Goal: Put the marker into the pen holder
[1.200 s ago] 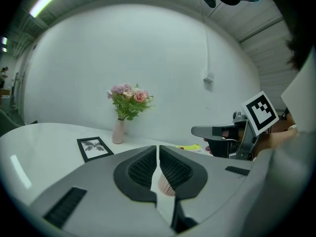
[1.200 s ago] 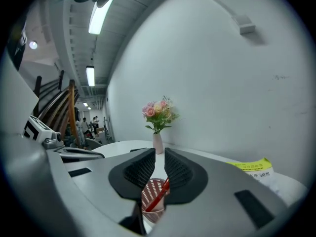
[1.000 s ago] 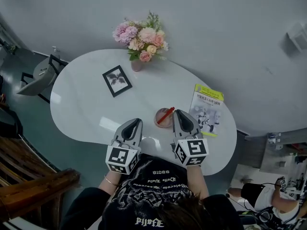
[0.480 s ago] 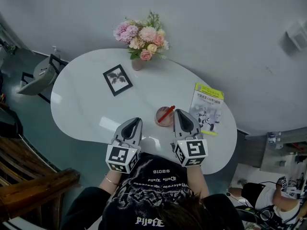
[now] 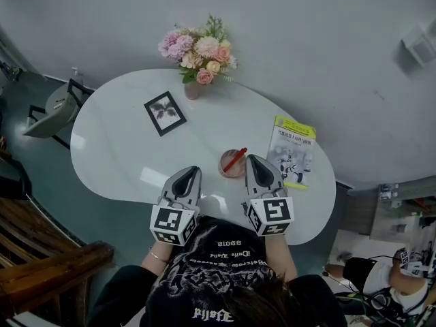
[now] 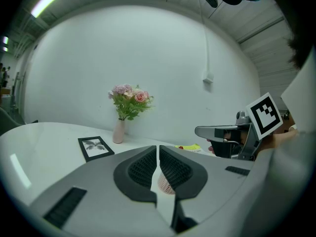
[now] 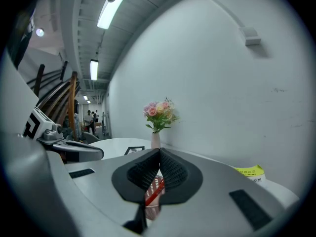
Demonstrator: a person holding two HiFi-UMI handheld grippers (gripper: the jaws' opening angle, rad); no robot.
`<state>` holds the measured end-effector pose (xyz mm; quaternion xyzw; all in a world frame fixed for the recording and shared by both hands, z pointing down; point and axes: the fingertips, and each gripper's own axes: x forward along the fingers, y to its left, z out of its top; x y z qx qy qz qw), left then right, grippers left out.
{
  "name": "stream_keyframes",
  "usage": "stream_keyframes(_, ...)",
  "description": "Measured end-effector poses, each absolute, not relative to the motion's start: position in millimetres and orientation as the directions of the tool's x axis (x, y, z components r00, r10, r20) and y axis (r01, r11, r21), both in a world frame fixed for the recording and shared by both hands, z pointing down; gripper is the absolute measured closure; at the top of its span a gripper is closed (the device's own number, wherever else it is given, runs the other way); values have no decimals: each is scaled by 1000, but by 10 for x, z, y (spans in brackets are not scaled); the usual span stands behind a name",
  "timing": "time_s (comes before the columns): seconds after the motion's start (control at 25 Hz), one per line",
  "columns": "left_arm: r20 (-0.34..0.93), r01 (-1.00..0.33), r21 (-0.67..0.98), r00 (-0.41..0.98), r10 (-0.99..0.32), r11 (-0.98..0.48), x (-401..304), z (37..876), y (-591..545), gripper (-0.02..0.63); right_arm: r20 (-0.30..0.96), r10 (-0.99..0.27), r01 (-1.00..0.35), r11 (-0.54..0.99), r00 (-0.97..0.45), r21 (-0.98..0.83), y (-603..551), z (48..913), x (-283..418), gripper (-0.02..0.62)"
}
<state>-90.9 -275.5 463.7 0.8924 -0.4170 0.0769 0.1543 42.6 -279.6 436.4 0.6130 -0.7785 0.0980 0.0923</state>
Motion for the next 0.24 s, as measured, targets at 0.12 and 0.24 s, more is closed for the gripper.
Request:
stream_keyframes(0.12,269,-764,210,645,-715,-610,-905,4635,-2733,571,260,-938,-973,228,-229,-33,-2778,4337,426,568)
stream_keyframes(0.24,270,-763,211,646,-714,-611,-902,4634,-2711,571,260,-939,-974,226,-226,-28,-2760,4330,435,568)
